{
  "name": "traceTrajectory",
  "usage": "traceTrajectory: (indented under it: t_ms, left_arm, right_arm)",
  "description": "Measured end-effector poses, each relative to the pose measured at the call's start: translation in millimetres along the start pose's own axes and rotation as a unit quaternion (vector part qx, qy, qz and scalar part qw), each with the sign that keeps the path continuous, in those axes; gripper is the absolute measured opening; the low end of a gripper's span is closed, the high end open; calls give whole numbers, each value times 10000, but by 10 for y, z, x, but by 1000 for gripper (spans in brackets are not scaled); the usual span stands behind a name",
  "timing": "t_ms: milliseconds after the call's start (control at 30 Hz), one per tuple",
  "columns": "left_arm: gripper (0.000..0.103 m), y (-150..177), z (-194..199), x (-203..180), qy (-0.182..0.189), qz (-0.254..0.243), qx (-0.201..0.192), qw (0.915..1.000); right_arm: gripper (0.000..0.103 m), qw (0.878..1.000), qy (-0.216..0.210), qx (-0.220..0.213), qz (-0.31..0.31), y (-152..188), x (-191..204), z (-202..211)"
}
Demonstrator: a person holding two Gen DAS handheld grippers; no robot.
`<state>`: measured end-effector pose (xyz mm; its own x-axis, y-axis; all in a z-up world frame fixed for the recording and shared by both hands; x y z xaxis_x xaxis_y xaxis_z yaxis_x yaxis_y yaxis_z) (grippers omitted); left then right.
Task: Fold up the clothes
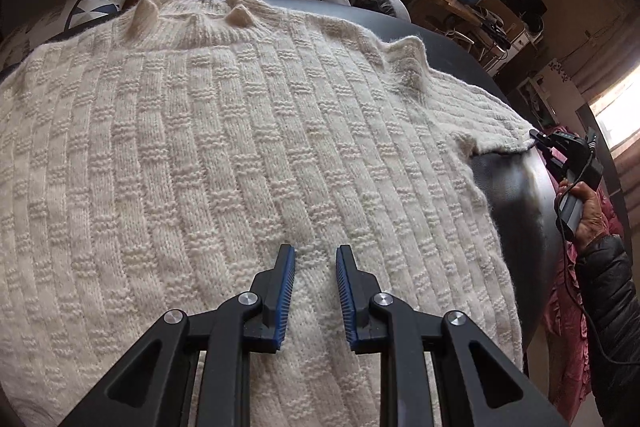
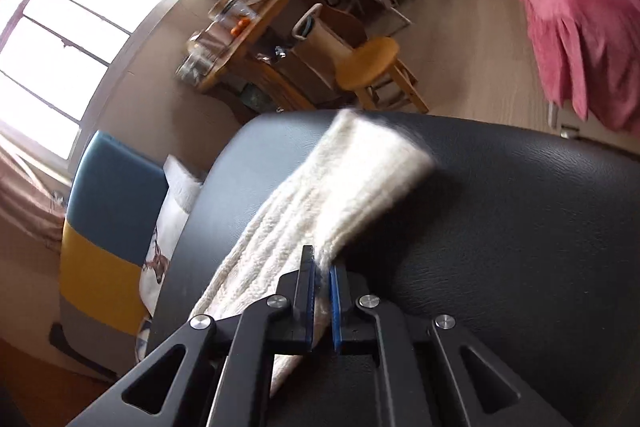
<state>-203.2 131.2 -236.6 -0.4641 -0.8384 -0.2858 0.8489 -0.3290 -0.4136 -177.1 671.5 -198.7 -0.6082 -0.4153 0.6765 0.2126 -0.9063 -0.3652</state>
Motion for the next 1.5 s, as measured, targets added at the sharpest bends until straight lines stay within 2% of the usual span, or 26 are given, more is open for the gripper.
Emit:
traceTrajectory:
  t_ms: [67,133,233,300,367,400,467,567,667,800,900,1067,1200,1300,1400,1467,1500]
  left_arm:
    - [21,-27,16,-40,68,40,21,10000]
    - [21,-88,38,-121,294,136,37,9995]
    - [21,-281,82,-315,705,297,-3,9971]
    - [21,-471,94,-510,1148,412,12,9925]
    - [21,-675,80,-717,1565,497,62,9864]
    - [24,-768,48,-814,1769,509,114,9829]
    - [26,-972,-78,-1012,2246,686,292,9716]
    - [28,-1186,-299,-1184,2755,1123,536,9532]
    - [29,-1381,-497,-1282,2999,1481,642,9402]
    - [32,-1550,-779,-1352,3096,1815,838,9296]
    - [32,-1628,-978,-1395,3098,1959,986,9251]
    - [32,-1690,-1239,-1524,3061,1948,1269,9232]
    - [31,-1656,-1446,-1613,2798,1779,1530,9309]
    - [6,-1711,-1418,-1665,2550,1512,1215,9473]
    - [6,-1865,-1268,-1737,2435,1262,787,9584]
    - [6,-1987,-1096,-1746,2367,1124,522,9636]
    - [5,-2050,-1005,-1744,2330,1061,389,9659]
  right_arm:
    - [7,9985,-121,27,536,89,271,77]
    - [7,9924,-314,156,1180,266,600,150]
    - [7,9760,-389,460,2091,683,979,157]
    - [7,9637,-353,661,2561,970,1148,128]
    - [7,9494,-298,848,3009,1259,1281,103]
    - [7,9421,-248,935,3211,1401,1308,89]
    - [7,9292,-110,1025,3550,1605,1307,43]
    - [7,9083,111,1126,4026,1881,1287,-29]
    - [7,8895,257,1120,4423,2051,1260,-56]
    - [7,8834,261,1056,4557,2097,1228,-41]
    - [7,8753,289,975,4727,2132,1224,-32]
    - [7,8575,351,837,5065,2245,1207,-13]
    - [7,8545,349,788,5123,2262,1203,-13]
    - [7,8553,344,773,5112,2261,1204,-12]
    - [11,8647,324,733,4958,2209,1216,14]
    - [23,8845,181,691,4611,2113,1234,92]
    - [39,8976,61,660,4359,2047,1240,151]
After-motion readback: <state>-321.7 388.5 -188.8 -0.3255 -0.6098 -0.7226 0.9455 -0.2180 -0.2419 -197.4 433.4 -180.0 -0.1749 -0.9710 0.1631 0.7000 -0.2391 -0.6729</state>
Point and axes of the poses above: each gripper's, at about its wrist camera, not at the fingertips, and z roughly against the way its jaws point, x to its left, y to its underside, the point moved 9 cm from there along -z, roughly the way its jaws point, and after that the axes turned 7 degrees about -z, right-handed, at the moved point
